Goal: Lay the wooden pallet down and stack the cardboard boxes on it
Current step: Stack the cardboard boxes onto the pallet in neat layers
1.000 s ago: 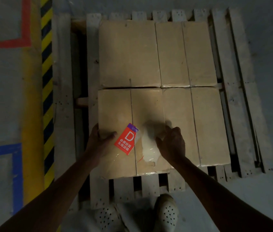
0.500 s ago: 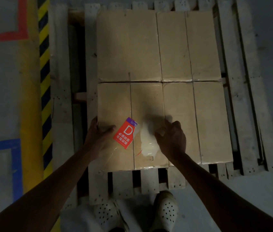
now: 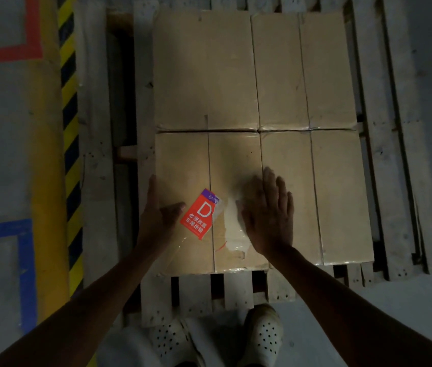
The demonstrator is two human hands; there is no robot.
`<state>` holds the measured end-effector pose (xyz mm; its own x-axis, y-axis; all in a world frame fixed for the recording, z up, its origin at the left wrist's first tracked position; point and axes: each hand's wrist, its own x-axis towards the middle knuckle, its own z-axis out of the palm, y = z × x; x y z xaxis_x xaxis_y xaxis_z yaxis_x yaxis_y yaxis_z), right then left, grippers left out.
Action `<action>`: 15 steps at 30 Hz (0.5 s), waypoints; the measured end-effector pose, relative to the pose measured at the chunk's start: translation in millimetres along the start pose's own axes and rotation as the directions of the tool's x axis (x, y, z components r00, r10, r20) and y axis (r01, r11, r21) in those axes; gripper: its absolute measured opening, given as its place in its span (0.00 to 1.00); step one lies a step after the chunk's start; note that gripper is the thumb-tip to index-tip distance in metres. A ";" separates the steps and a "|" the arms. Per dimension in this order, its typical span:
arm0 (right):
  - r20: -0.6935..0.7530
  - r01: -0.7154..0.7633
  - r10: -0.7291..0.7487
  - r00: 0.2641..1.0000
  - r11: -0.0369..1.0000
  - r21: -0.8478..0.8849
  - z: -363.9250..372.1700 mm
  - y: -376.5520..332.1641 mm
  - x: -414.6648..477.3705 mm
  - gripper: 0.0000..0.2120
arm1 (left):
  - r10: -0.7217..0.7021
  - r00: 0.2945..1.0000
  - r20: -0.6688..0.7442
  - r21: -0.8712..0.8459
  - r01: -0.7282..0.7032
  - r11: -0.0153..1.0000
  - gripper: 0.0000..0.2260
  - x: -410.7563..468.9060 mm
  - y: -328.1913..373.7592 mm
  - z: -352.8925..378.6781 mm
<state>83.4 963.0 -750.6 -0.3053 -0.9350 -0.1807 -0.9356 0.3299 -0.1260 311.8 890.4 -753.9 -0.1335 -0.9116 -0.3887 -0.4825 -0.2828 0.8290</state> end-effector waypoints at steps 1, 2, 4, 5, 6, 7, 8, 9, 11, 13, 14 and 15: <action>0.027 -0.024 0.025 0.999 1.000 -0.006 2.1 -2.4 2.4 0.36 | 0.080 0.996 -0.036 0.110 -0.075 0.991 0.35 -2.7 1.5 2.4; 0.050 -0.045 0.046 0.998 0.999 -0.022 4.1 -4.8 3.3 0.37 | 0.142 0.988 -0.062 0.227 -0.125 0.966 0.32 -4.7 0.5 4.5; 0.076 -0.061 0.065 0.995 0.997 -0.056 7.2 -7.9 3.1 0.39 | 0.175 0.981 -0.081 0.420 -0.125 0.899 0.27 -7.4 -5.9 8.6; 0.081 -0.061 0.067 0.994 0.996 -0.066 8.6 -8.2 2.7 0.39 | 0.196 0.977 -0.081 0.475 -0.135 0.869 0.25 -6.7 -11.5 11.0; 0.082 -0.061 0.067 0.994 0.996 -0.072 9.7 -8.0 2.5 0.39 | 0.222 0.972 -0.075 0.506 -0.155 0.849 0.24 -6.1 -15.0 12.5; 0.085 -0.061 0.067 0.994 0.995 -0.077 10.4 -7.4 2.8 0.39 | 0.242 0.968 -0.065 0.527 -0.173 0.832 0.23 -5.4 -19.2 14.0; 0.091 -0.062 0.069 0.993 0.995 -0.080 10.8 -6.7 3.2 0.39 | 0.257 0.965 -0.054 0.552 -0.185 0.813 0.23 -4.9 -23.5 15.0; 0.097 -0.064 0.071 0.993 0.995 -0.080 11.2 -6.5 3.3 0.39 | 0.267 0.963 -0.046 0.570 -0.194 0.798 0.24 -5.0 -26.9 15.6; 0.107 -0.065 0.073 0.992 0.995 -0.082 11.6 -7.3 3.3 0.39 | 0.270 0.962 -0.046 0.592 -0.191 0.783 0.25 -4.5 -28.0 15.3; 0.115 -0.069 0.078 0.990 0.994 -0.083 12.0 -7.9 3.5 0.39 | 0.285 0.958 -0.037 0.611 -0.204 0.765 0.25 -3.3 -27.1 15.0; 0.120 -0.070 0.080 0.990 0.994 -0.085 12.2 -7.7 3.8 0.39 | 0.301 0.953 -0.022 0.618 -0.223 0.754 0.25 -2.3 -27.9 15.1; 0.126 -0.072 0.083 0.989 0.993 -0.089 12.5 -7.6 4.1 0.39 | 0.313 0.950 -0.007 0.624 -0.241 0.743 0.25 -1.2 -28.8 15.0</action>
<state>91.4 958.3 -762.5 -0.3570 -0.8804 -0.3123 -0.9233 0.3833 -0.0250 312.9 904.1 -783.3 -0.2720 -0.9564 -0.1064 -0.8669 0.1955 0.4585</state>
